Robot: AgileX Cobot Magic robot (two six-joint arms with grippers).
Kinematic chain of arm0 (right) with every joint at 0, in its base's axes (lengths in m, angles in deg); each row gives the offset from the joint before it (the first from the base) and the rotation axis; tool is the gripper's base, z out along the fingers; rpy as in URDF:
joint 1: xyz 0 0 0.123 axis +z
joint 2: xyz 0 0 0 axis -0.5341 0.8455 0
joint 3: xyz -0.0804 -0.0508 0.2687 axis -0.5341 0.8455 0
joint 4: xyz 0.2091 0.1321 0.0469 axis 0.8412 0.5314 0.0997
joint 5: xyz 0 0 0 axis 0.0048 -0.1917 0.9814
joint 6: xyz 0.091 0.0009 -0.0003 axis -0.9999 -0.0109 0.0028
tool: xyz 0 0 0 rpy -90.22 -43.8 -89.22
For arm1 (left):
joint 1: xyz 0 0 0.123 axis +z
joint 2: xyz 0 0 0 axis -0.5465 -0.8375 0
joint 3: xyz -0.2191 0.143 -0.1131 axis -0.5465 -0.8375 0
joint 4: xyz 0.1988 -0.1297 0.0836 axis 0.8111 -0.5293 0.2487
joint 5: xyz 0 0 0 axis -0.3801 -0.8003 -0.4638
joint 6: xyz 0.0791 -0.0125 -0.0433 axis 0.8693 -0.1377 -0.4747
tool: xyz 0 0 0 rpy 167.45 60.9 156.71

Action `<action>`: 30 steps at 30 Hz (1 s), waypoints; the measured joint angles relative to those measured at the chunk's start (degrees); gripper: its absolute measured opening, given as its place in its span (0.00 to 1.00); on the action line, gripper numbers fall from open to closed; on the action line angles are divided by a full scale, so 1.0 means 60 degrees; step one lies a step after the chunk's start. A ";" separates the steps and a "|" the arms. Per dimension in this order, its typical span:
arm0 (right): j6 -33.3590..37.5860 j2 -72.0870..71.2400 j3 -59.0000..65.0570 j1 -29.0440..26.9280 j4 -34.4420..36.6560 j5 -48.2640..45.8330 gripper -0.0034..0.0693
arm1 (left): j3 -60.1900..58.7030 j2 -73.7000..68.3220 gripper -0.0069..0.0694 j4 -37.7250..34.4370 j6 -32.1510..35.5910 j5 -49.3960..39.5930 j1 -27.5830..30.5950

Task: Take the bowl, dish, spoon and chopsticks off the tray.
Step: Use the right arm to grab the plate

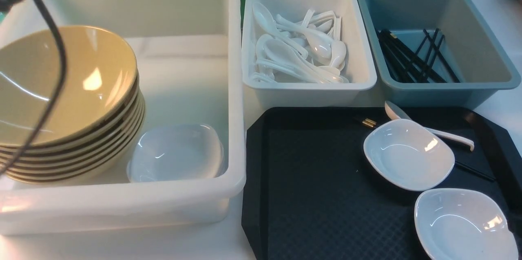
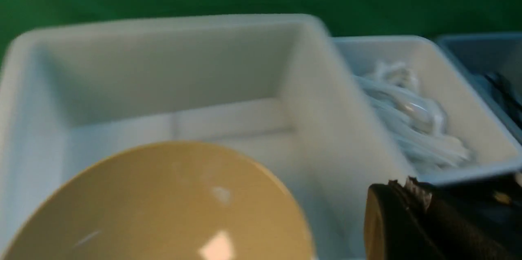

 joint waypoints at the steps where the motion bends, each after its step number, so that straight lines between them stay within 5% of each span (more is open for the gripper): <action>1: -0.0073 0.0511 -0.0499 0.0000 -0.0134 -0.0534 0.55 | -0.0285 0.0327 0.10 -0.0010 0.0307 0.0060 -0.0568; 8: -0.1435 0.3194 -0.1900 0.0000 -0.1471 -0.1739 0.68 | -0.2575 0.2668 0.10 0.0519 0.1561 0.1863 -0.2382; 18: -0.2900 0.6289 -0.1943 0.0000 -0.2008 -0.0479 0.68 | -0.6453 0.7244 0.10 0.1431 0.1655 0.3921 -0.2610; 21: -0.3019 0.6729 -0.1957 0.0000 -0.1987 -0.0129 0.65 | -0.6988 0.7834 0.10 0.1497 0.1686 0.3958 -0.2610; 27: -0.3028 0.7353 -0.2008 0.0000 -0.1855 0.0249 0.39 | -0.7590 0.8284 0.10 0.1561 0.1754 0.4866 -0.2610; 30: -0.2972 0.7321 -0.2059 0.0000 -0.1775 0.0257 0.37 | -0.7590 0.8284 0.10 0.1561 0.1754 0.5136 -0.2610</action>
